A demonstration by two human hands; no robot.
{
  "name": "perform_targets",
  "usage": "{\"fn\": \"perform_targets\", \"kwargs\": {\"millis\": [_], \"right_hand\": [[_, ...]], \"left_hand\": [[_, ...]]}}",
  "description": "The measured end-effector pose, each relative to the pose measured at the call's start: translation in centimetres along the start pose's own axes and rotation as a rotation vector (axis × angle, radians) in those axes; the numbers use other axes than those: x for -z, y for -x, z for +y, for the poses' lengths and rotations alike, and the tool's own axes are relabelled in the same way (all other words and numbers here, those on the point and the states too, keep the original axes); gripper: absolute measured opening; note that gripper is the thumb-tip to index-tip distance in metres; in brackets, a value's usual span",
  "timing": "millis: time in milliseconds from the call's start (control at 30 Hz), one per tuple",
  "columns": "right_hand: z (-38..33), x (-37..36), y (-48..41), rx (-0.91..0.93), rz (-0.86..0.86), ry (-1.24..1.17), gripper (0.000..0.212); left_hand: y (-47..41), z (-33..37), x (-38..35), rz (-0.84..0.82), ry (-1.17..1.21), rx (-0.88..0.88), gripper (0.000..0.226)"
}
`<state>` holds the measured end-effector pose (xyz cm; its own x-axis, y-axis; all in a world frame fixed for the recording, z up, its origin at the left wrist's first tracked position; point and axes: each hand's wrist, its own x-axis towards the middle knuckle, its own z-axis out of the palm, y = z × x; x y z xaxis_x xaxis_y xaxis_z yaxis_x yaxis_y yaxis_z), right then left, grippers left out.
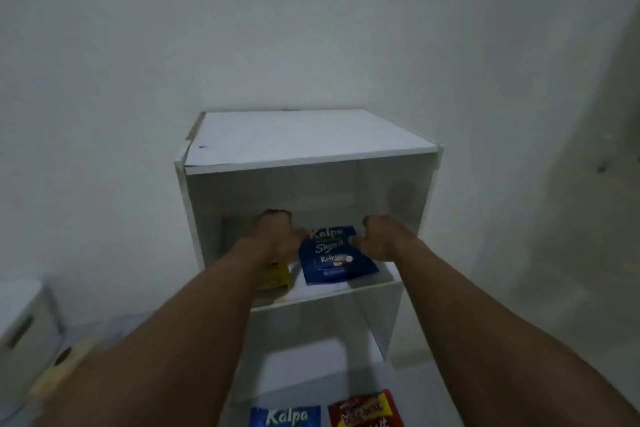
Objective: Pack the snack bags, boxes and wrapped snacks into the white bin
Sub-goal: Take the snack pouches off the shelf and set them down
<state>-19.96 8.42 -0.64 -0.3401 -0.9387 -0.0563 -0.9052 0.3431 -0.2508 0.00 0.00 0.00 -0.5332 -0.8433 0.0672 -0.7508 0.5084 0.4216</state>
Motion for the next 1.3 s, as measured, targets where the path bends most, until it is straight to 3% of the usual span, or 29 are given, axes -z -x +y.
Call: {"fn": "perform_targets", "kwargs": {"millis": [133,500,667,733,833,967,1033,1300], "right_hand": [[1.7,-2.6,-5.5,0.041,-0.091,0.036,0.046],[3.1,-7.0,-15.4,0.076,-0.193,0.069,0.077],[2.9,-6.4,-16.6,0.068,-0.276,-0.061,0.091],[2.9,-6.5,-16.9,0.077,-0.296,-0.12,0.099],[2.9,-6.4,-17.0,0.139,-0.323,-0.135,0.092],[2.8,-5.9,-16.6,0.219,-0.27,-0.121,0.063],[2.9,-5.4,-16.3,0.228,-0.226,-0.151,0.063],[1.7,-1.0,-12.3,0.268,-0.005,-0.171,0.059]], "left_hand": [[-3.0,-1.8,-2.0,-0.028,-0.094,0.196,0.059],[-9.0,-6.6,-5.5,-0.111,-0.12,0.492,0.081],[-9.4,-6.6,-4.9,-0.161,-0.084,0.533,0.082],[-9.5,-6.6,-4.3,-0.208,-0.079,0.557,0.07],[-9.7,-7.0,-3.9,-0.254,-0.043,0.538,0.049],[-9.5,-6.8,-3.3,-0.238,0.044,0.477,0.073],[-9.2,-6.6,-2.8,-0.194,0.103,0.434,0.078],[-7.4,-4.5,1.0,-0.048,0.246,0.235,0.062]]}}
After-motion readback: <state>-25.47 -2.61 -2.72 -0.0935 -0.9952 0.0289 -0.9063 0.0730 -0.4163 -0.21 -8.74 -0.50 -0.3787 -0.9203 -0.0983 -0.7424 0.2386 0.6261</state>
